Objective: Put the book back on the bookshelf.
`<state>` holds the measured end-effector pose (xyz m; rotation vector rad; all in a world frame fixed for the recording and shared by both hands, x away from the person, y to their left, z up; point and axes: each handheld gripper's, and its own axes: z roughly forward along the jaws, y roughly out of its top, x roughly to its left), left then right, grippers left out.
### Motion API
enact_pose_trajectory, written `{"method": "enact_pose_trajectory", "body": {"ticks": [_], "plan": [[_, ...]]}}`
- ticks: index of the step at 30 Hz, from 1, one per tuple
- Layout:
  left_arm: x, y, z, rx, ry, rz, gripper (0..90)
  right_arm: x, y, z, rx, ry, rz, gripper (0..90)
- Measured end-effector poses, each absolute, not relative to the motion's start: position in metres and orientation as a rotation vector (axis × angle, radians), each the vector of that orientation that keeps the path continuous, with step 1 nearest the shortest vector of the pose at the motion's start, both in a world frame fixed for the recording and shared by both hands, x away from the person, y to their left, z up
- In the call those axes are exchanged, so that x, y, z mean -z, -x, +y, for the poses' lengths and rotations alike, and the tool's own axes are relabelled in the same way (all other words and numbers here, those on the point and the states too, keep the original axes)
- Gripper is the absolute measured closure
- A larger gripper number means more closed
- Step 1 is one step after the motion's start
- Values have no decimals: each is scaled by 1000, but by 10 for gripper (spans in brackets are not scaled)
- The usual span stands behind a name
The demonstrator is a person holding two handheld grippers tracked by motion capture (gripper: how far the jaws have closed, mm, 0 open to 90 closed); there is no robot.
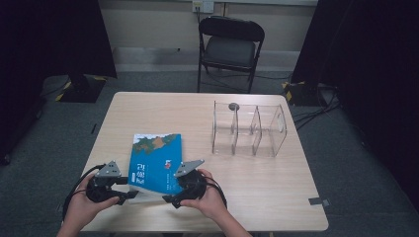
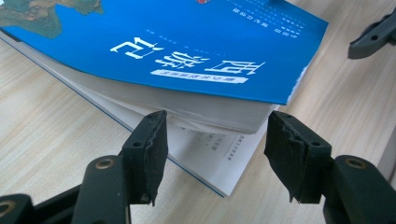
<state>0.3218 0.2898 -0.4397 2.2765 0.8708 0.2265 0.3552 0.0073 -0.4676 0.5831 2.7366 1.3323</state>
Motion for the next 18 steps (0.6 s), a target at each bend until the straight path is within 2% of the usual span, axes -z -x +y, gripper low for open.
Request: {"method": "enact_pose_trajectory", "body": {"ticks": [18], "plan": [[437, -323, 288, -235, -2248, 894, 398, 473, -350, 53, -1188, -499, 2692, 138]]}}
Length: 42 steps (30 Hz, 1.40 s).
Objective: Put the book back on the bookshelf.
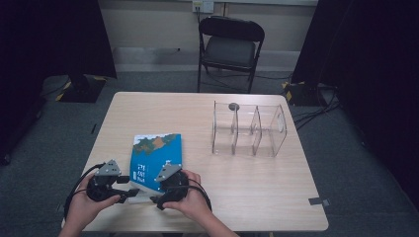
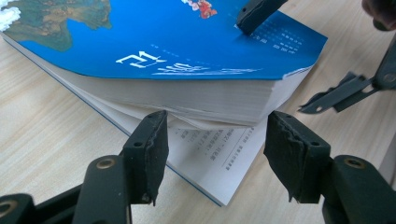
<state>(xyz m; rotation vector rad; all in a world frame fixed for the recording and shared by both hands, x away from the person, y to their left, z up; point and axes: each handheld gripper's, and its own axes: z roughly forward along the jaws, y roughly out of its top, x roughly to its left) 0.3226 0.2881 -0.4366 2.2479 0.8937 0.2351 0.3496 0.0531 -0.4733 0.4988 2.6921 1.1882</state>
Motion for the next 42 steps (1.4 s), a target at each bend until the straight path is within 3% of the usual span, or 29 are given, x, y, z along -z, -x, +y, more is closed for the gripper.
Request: {"method": "enact_pose_trajectory", "body": {"ticks": [3, 7, 20, 27, 34, 36, 38, 42], "plan": [[436, -323, 288, -228, -2241, 903, 398, 474, -349, 56, -1188, -529, 2674, 145], [437, -323, 288, -231, -2246, 898, 398, 474, -349, 58, -1125, -466, 2629, 240], [438, -324, 288, -223, -2240, 907, 397, 475, -346, 64, -1069, -391, 2614, 272], [442, -324, 292, -203, -2215, 919, 400, 469, -348, 62, -1086, -361, 2650, 434], [445, -325, 292, -207, -2193, 898, 331, 463, -350, 59, -1109, -329, 2676, 591], [446, -324, 292, -227, -2177, 897, 306, 461, -349, 59, -1094, -320, 2681, 613], [447, -325, 292, -245, -2163, 887, 221, 459, -350, 60, -1086, -315, 2684, 625], [452, -324, 293, -197, -2170, 858, 206, 455, -352, 61, -1063, -311, 2716, 648]]}}
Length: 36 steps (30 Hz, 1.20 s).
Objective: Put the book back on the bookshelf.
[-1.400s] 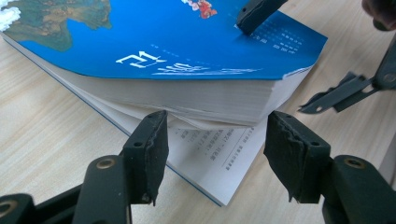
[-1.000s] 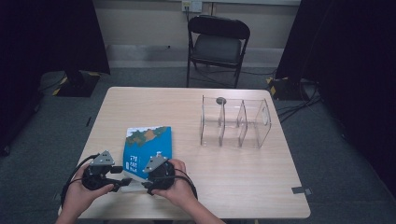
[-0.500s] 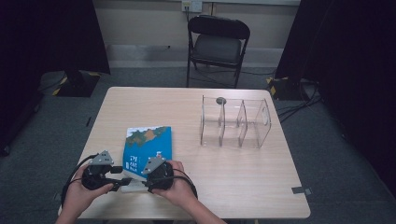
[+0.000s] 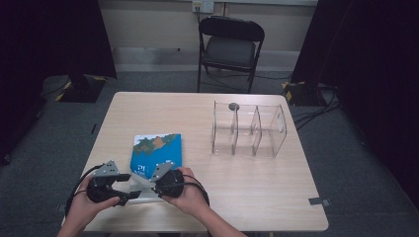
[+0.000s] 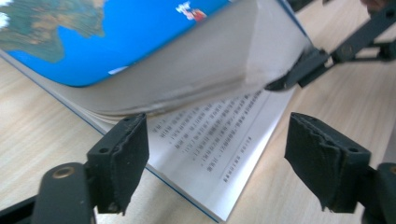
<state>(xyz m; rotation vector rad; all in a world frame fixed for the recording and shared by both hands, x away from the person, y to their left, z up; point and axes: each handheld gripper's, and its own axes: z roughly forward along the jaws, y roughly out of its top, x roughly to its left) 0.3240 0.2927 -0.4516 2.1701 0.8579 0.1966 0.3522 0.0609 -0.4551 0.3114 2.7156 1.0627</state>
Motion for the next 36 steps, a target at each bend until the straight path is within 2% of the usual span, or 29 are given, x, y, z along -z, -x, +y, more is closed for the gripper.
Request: {"method": "enact_pose_trajectory", "body": {"ticks": [6, 15, 36], "plan": [[456, -324, 296, -165, -2153, 865, 163, 451, -352, 63, -1028, -315, 2728, 667], [457, -320, 303, -131, -2140, 847, 174, 444, -356, 65, -1000, -314, 2765, 682], [467, -298, 325, -174, -2164, 882, 168, 412, -373, 60, -1036, -366, 2782, 721]]}}
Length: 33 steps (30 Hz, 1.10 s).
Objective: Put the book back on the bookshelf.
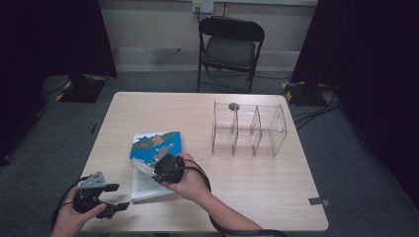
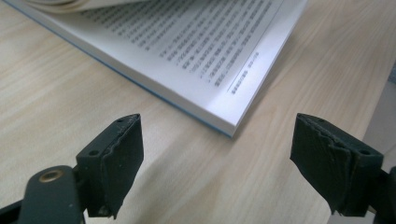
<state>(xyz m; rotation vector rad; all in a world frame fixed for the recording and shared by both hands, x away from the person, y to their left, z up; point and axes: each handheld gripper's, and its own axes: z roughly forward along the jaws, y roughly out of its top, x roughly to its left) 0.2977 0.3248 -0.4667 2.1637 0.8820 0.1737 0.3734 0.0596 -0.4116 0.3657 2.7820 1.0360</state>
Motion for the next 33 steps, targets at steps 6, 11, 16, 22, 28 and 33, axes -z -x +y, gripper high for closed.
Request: {"method": "enact_pose_trajectory", "body": {"ticks": [6, 11, 16, 22, 28, 33], "plan": [[476, -295, 320, -174, -2184, 893, 168, 402, -378, 60, -1036, -381, 2786, 728], [487, -298, 310, -156, -2206, 919, 168, 396, -380, 57, -1053, -415, 2779, 732], [491, -299, 301, -175, -2201, 907, 171, 394, -381, 55, -1062, -436, 2775, 735], [492, -300, 298, -203, -2205, 910, 158, 387, -384, 55, -1046, -451, 2776, 739], [495, -303, 292, -272, -2207, 896, 147, 382, -385, 53, -1055, -482, 2773, 741], [496, -303, 285, -322, -2241, 892, 124, 381, -386, 54, -1046, -481, 2773, 742]]}}
